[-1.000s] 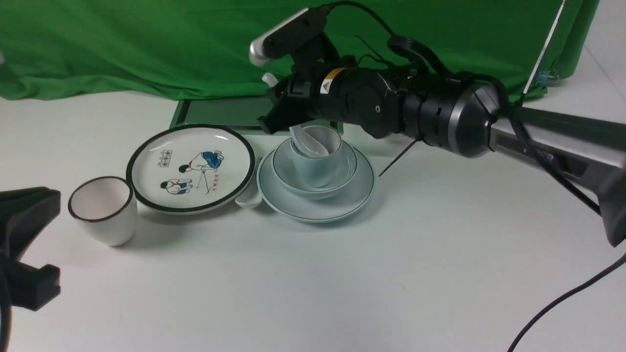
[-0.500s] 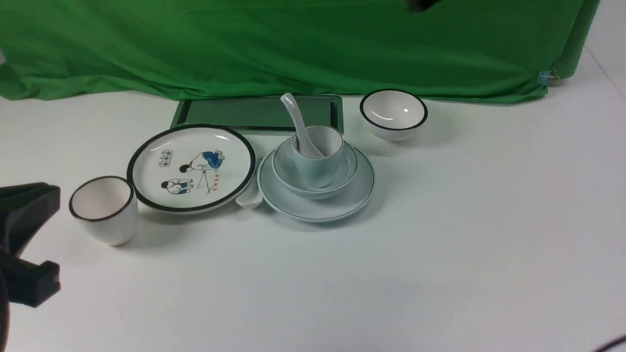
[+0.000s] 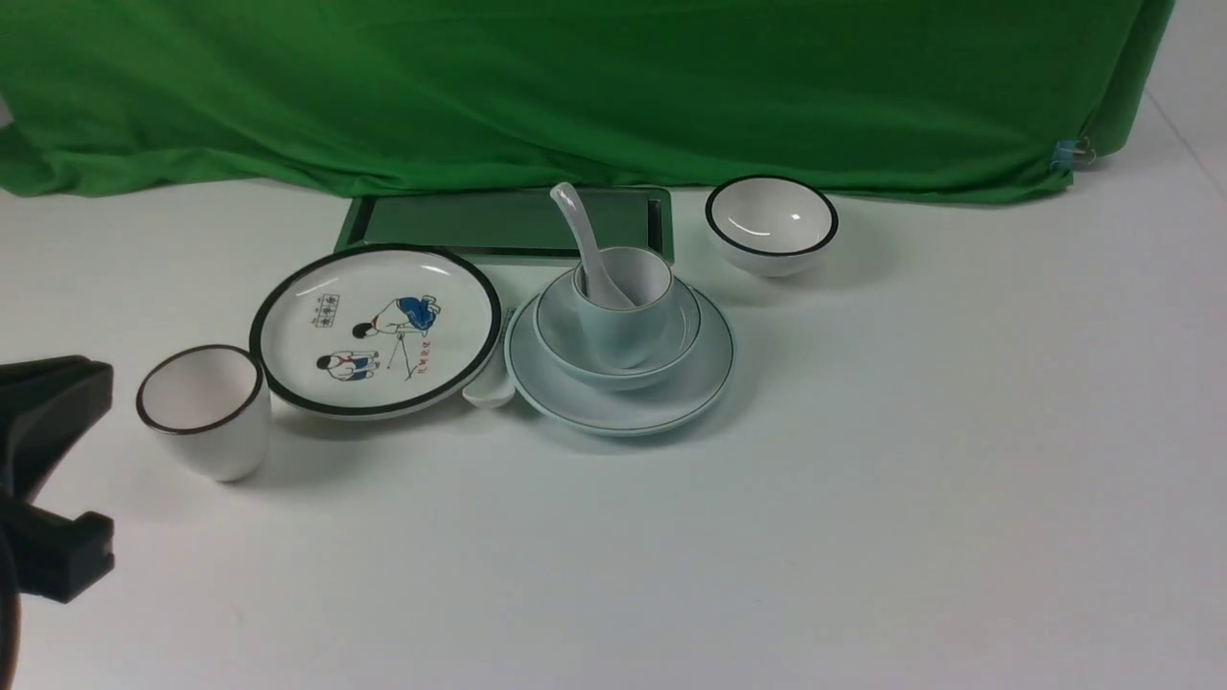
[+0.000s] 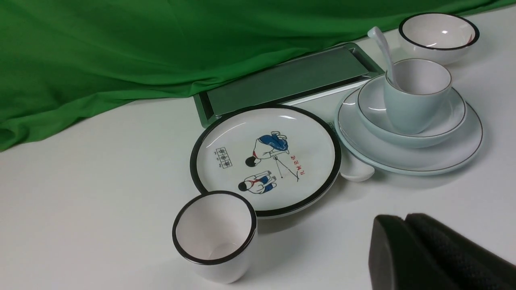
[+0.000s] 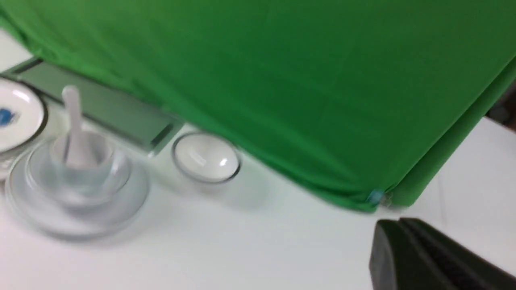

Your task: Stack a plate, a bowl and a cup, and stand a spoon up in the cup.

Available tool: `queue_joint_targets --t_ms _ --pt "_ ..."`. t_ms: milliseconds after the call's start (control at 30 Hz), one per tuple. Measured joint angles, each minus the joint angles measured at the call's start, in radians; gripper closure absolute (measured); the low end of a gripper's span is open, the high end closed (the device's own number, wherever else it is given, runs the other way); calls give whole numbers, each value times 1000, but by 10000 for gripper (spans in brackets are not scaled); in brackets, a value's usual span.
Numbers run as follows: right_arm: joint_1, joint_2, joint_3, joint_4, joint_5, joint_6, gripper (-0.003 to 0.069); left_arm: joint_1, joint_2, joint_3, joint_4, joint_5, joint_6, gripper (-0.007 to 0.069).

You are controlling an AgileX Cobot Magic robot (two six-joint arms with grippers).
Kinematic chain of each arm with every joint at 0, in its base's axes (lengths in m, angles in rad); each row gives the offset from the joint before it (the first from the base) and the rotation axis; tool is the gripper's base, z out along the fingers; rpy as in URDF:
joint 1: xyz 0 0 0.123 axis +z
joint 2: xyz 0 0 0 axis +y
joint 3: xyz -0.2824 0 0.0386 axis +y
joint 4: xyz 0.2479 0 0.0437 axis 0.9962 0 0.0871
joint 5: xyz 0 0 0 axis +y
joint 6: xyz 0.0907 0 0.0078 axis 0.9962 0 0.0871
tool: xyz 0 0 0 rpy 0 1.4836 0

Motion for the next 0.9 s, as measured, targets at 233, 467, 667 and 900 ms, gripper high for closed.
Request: queue_joint_targets --t_ms 233,467,667,900 --pt "0 -259 470 2 -136 140 634 0 0 1 1 -2 0 656" --pt "0 -313 790 2 -161 195 619 0 0 1 1 -3 0 655" --pt "0 -318 878 -35 -385 229 611 0 0 1 1 -3 0 655" --pt "-81 -421 1051 -17 -900 264 611 0 0 1 2 -6 0 655"
